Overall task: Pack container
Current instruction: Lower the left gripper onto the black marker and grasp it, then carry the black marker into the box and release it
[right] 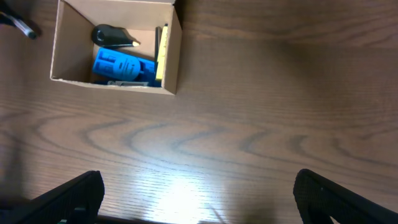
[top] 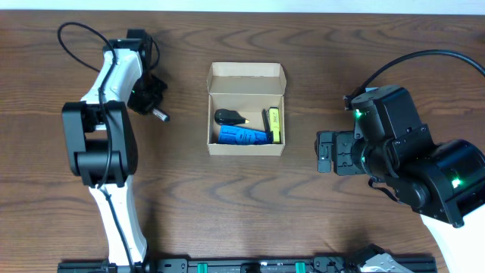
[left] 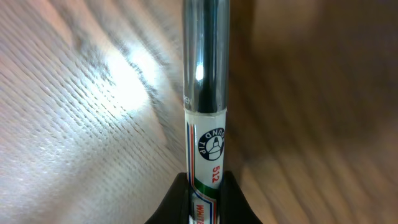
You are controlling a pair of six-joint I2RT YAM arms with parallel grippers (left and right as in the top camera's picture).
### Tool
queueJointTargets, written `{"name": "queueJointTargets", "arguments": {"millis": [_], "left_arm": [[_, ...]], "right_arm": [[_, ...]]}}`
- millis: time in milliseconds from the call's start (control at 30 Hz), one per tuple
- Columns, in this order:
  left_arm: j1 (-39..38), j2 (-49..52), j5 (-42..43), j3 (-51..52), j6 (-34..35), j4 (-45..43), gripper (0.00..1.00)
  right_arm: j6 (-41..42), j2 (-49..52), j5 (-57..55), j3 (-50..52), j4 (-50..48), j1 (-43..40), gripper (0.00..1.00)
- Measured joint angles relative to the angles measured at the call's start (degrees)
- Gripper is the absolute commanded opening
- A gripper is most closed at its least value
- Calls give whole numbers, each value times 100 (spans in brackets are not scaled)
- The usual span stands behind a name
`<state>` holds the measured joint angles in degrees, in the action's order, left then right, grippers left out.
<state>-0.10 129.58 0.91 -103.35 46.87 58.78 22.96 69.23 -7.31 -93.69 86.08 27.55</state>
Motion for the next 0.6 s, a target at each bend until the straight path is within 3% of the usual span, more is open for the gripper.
{"name": "queueJointTargets", "arguments": {"millis": [167,367,567,600], "left_arm": [[-280,-927,-4,2,-1600,-461,6],[-1298,-2026,369,-42,-4804,-444,6],[-2553,-2103,728,-72,-8035,92,6],[-2629,-2092,756,-70,-8266,133,6]], "right_arm": [[0,0,0,0,2,0,99],[0,0,0,0,4,0,99],[0,0,0,0,0,0,99],[0,0,0,0,2,0,99]]}}
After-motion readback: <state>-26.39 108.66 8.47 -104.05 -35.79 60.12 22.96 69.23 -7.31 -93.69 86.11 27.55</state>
